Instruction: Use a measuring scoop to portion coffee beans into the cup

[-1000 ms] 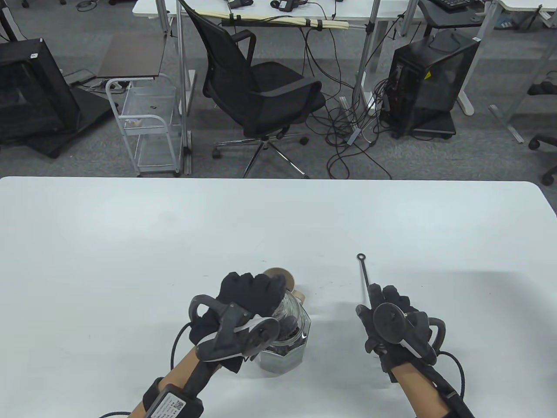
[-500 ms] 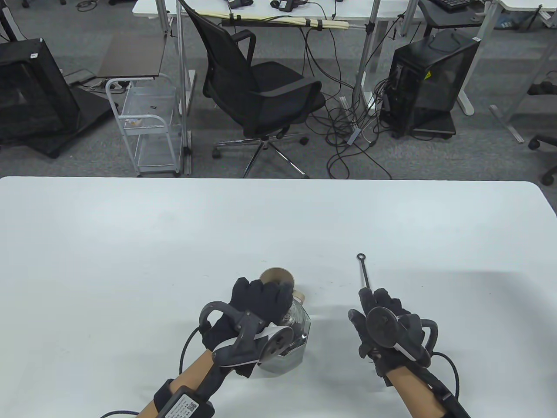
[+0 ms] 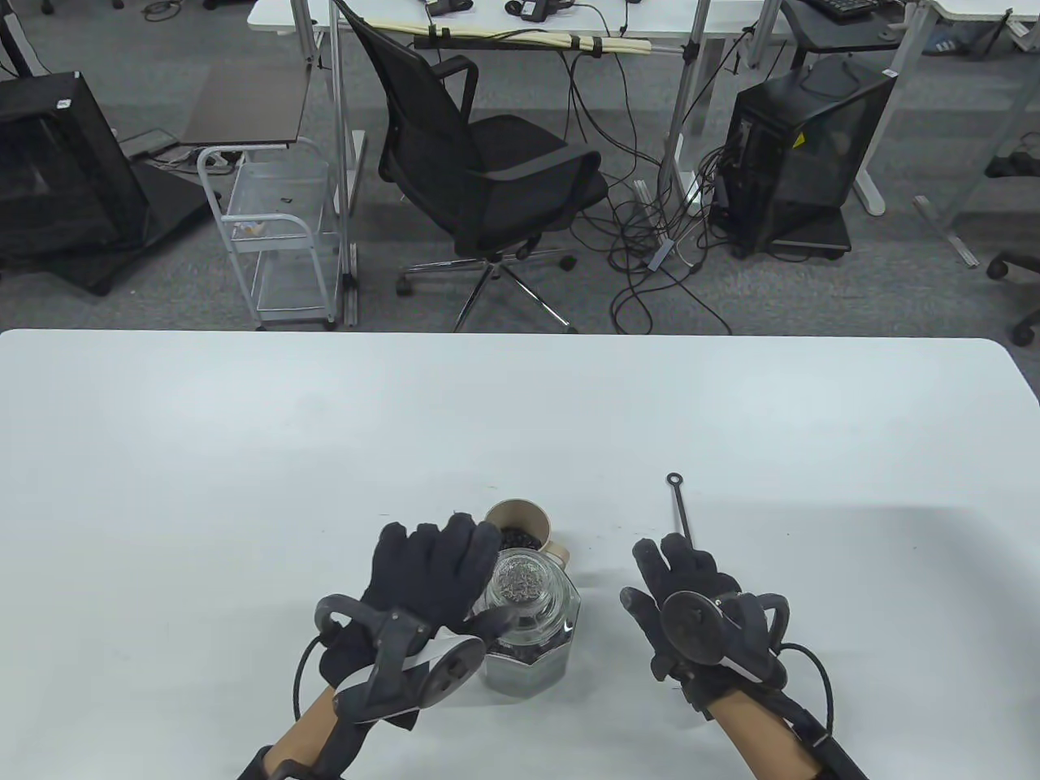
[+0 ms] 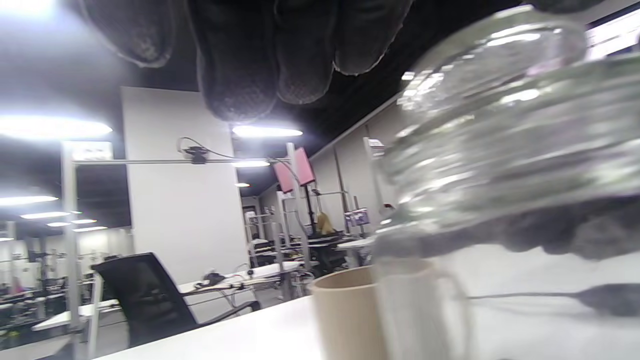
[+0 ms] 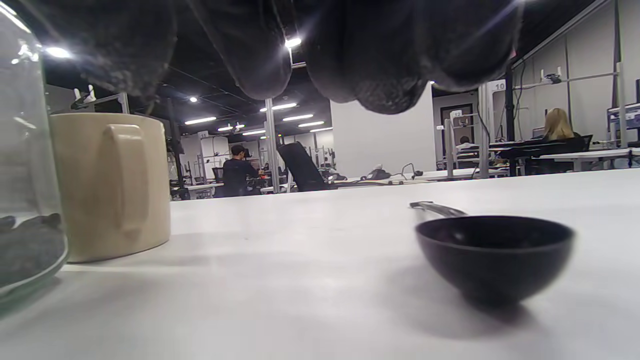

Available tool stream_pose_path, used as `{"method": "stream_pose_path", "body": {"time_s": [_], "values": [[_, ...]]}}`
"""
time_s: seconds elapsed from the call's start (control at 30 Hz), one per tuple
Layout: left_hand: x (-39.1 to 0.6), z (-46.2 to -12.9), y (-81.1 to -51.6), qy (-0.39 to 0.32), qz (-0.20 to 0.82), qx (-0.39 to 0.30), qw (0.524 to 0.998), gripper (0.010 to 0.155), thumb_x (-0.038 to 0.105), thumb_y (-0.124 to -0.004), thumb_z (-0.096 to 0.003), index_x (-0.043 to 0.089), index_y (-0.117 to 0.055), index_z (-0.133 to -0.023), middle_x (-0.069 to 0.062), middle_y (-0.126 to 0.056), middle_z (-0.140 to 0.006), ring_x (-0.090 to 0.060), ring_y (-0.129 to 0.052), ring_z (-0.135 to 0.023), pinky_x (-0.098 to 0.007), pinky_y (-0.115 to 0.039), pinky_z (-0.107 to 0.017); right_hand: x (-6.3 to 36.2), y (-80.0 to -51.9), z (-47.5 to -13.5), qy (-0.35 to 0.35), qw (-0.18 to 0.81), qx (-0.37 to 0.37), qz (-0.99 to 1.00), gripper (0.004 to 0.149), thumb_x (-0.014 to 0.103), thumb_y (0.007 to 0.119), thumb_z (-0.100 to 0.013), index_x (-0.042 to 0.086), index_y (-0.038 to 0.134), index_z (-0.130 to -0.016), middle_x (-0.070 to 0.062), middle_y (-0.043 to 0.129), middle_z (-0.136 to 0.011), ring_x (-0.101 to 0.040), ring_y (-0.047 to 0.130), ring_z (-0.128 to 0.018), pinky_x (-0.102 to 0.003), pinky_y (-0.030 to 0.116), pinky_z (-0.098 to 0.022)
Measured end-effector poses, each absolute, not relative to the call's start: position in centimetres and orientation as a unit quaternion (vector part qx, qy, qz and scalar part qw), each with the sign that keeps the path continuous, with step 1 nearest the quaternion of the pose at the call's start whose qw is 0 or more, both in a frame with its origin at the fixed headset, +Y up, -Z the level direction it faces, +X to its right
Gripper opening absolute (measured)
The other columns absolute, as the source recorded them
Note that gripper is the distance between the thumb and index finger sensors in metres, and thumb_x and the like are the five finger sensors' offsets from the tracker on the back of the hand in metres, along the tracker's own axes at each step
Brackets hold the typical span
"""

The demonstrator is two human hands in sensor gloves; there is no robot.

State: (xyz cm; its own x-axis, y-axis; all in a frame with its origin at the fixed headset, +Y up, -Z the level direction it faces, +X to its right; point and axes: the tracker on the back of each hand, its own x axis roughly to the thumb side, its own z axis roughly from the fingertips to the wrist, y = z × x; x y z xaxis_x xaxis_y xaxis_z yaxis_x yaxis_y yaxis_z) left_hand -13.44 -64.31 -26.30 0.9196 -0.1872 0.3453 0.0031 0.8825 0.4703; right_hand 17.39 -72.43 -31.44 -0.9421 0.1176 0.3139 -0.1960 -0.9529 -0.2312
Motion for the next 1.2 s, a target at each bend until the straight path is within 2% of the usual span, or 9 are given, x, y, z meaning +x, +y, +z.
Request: {"method": "stream_pose_path", "body": {"time_s": [0.23, 0.47, 0.63, 1.2], "values": [[-18.1, -27.9, -67.6, -0.112, -0.037, 0.189, 0.975, 0.083, 0.077, -0.046, -0.0486, 0.029, -0.044, -0.116, -0.005, -0.056, -0.123, -0.034, -0.073, -0.106, -0.067, -0.056, -0.077, 16.5, -72.0, -31.0, -0.144, 0.081, 0.168, 0.972, 0.066, 0.056, 0.076, -0.049, 0.019, 0.073, -0.105, -0.033, 0.071, -0.105, -0.048, 0.079, -0.084, -0.056, 0.073, -0.052], [-20.3, -28.5, -70.6, -0.1, -0.011, 0.134, 0.986, 0.082, 0.077, -0.048, -0.0487, 0.029, -0.045, -0.116, -0.004, -0.057, -0.122, -0.034, -0.074, -0.105, -0.066, -0.056, -0.077, 16.9, -72.4, -31.0, -0.13, 0.078, 0.172, 0.973, 0.066, 0.056, 0.076, -0.049, 0.019, 0.074, -0.104, -0.033, 0.072, -0.104, -0.047, 0.08, -0.084, -0.055, 0.073, -0.052], [-20.0, -28.9, -71.6, -0.099, -0.037, 0.119, 0.987, 0.082, 0.076, -0.048, -0.0486, 0.029, -0.045, -0.115, -0.004, -0.057, -0.122, -0.033, -0.074, -0.105, -0.066, -0.056, -0.077, 17.3, -72.4, -30.9, -0.136, 0.079, 0.173, 0.972, 0.066, 0.056, 0.076, -0.049, 0.019, 0.074, -0.104, -0.033, 0.072, -0.104, -0.047, 0.079, -0.084, -0.055, 0.073, -0.052], [-18.6, -28.4, -72.4, -0.131, -0.031, 0.101, 0.986, 0.082, 0.076, -0.048, -0.0485, 0.029, -0.045, -0.115, -0.004, -0.058, -0.121, -0.033, -0.074, -0.105, -0.066, -0.057, -0.077, 17.7, -72.3, -30.9, -0.121, 0.081, 0.171, 0.974, 0.066, 0.056, 0.076, -0.049, 0.019, 0.075, -0.104, -0.033, 0.073, -0.104, -0.047, 0.08, -0.083, -0.055, 0.073, -0.052]]}}
